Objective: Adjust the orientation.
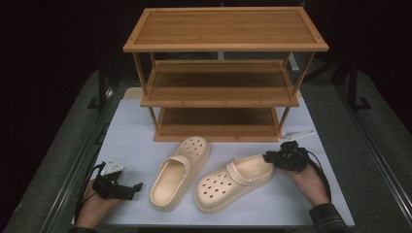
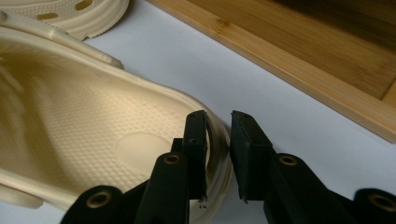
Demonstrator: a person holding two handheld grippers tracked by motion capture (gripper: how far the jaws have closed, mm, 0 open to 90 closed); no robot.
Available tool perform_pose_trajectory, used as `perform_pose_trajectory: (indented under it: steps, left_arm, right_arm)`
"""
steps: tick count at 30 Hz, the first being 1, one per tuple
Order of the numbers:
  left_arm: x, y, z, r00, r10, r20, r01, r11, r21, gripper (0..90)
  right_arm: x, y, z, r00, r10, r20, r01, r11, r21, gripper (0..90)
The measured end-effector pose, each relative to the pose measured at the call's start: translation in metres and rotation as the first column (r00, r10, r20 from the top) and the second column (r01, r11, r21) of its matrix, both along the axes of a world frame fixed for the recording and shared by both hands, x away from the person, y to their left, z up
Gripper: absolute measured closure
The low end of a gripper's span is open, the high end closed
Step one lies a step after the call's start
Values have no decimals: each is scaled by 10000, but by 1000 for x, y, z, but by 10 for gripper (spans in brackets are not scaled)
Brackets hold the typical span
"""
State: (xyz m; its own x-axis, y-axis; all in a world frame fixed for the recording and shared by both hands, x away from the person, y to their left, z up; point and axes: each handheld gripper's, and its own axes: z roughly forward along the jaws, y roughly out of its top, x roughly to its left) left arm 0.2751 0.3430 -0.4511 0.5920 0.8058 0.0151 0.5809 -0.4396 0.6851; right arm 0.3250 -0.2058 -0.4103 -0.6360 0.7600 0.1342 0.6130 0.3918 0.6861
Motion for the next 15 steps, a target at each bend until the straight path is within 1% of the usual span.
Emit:
perform_pose_trajectory:
  steps: [1, 2, 3, 5, 7, 12, 15]
  left_arm:
    - [0, 0, 0, 10000, 4, -1, -4, 10000, 5, 0]
    - [0, 0, 0, 10000, -3, 1, 3, 10000, 7, 0]
    - [0, 0, 0, 10000, -3, 1, 3, 10000, 7, 0]
    - [0, 0, 0, 10000, 2, 0, -2, 10000, 2, 0]
    - [0, 0, 0, 10000, 0, -2, 0, 10000, -1, 0]
    - [0, 0, 0, 10000, 3, -5, -3, 10000, -11, 0]
    - [0, 0, 0, 10000, -2, 1, 2, 10000, -9, 0]
  right_arm:
    - [0, -1, -1, 10000, -5, 12, 5, 9999, 100, 766]
    - [0, -1, -1, 10000, 36, 69, -37, 9999, 109, 792]
    - [0, -1, -1, 10000, 36, 69, -37, 9999, 109, 792]
    - [-2, 1, 0, 9996, 75, 259, -70, 9998, -160, 814]
    - [-3, 2, 1, 9994, 130, 336, -119, 9994, -317, 823]
    - [-4, -3, 2, 9994, 192, 291, -183, 9993, -320, 826]
    - [-5, -10, 3, 9995, 21, 330, -10, 9994, -345, 826]
